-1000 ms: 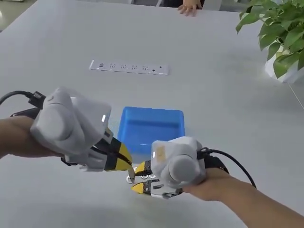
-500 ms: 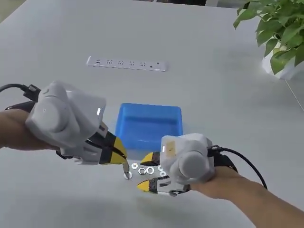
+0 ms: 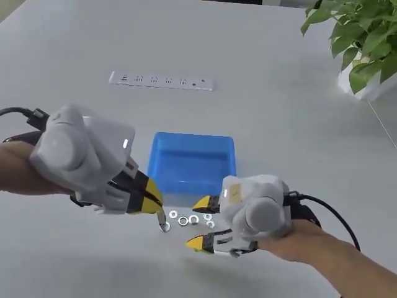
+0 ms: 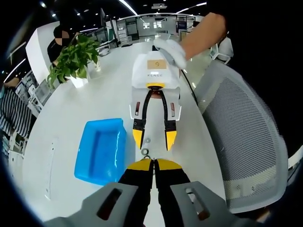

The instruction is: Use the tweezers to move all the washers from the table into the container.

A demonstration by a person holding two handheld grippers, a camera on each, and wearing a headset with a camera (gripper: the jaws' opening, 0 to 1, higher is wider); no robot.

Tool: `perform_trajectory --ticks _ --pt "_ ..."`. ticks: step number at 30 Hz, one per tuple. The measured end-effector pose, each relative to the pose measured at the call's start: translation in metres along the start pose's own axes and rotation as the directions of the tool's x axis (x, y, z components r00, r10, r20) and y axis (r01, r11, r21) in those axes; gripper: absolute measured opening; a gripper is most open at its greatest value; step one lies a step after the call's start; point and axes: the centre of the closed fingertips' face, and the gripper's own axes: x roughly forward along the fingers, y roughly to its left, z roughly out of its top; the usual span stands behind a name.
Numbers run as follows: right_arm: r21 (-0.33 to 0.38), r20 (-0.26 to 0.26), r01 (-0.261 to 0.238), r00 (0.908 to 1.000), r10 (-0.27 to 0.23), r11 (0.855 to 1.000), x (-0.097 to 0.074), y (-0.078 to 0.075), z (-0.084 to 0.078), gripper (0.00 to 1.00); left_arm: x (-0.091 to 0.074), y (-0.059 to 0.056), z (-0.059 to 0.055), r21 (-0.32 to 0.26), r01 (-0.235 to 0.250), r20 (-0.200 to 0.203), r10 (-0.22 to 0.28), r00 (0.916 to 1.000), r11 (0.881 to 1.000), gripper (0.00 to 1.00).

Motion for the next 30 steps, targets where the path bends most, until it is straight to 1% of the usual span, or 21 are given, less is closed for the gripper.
perform_trajectory --ticks 4,9,16,21,26,30 --pt "0.0 0.0 0.001 1.0 -0.001 1.0 -0.001 0.0 -0.001 0.37 -0.001 0.0 0.0 -0.001 0.001 0.001 -0.001 1.0 1.0 0.06" --pt "-0.002 0.002 0.003 1.0 -0.003 1.0 -0.001 -0.001 -0.001 0.37 0.002 -0.002 -0.003 -0.002 0.009 -0.013 -0.009 0.9999 1.0 0.06" --pt "-0.001 0.009 0.002 1.0 -0.002 1.0 0.0 0.0 0.001 0.37 0.003 0.0 -0.003 -0.007 0.01 -0.006 -0.01 0.9999 1.0 0.06" --pt "-0.006 0.021 -0.005 0.9998 0.005 1.0 0.002 0.0 0.005 0.35 0.003 0.0 -0.004 -0.011 0.01 -0.006 -0.01 0.9999 1.0 0.06" --pt "-0.018 0.028 -0.02 0.9994 0.021 1.0 0.007 0.002 0.01 0.33 0.002 0.0 -0.004 -0.015 0.007 -0.006 -0.007 1.0 1.0 0.06" --pt "-0.036 0.032 -0.034 0.9989 0.035 0.999 0.013 0.004 0.016 0.3 0.002 0.002 -0.004 -0.031 -0.002 -0.008 0.002 1.0 1.0 0.06"
